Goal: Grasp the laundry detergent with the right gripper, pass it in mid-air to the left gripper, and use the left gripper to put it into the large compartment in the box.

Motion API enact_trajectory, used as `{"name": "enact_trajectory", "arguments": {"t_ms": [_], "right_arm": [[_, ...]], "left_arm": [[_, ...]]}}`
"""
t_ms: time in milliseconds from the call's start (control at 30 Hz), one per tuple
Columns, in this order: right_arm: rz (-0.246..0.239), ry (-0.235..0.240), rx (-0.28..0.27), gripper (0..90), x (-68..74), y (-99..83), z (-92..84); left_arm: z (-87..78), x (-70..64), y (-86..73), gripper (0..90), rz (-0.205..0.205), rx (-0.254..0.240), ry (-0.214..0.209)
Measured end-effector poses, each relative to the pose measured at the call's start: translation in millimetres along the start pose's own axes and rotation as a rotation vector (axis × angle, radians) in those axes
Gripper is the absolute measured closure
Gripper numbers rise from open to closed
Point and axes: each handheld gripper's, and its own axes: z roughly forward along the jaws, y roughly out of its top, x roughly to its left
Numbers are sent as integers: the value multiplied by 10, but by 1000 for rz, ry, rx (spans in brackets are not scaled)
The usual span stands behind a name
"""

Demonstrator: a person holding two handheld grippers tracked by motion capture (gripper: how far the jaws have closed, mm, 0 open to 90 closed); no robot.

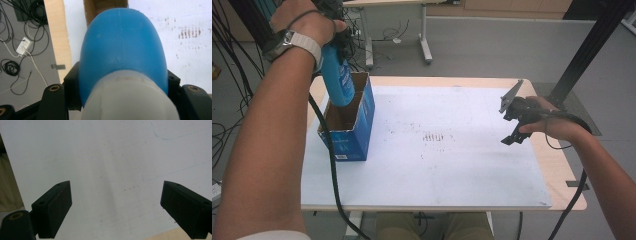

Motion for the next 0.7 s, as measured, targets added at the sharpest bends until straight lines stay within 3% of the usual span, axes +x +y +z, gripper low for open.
{"name": "enact_trajectory", "arguments": {"t_ms": [700], "right_arm": [[11, 6, 5, 101, 4, 19, 46]], "left_arm": [[326, 107, 4, 380, -9, 14, -1]]}}
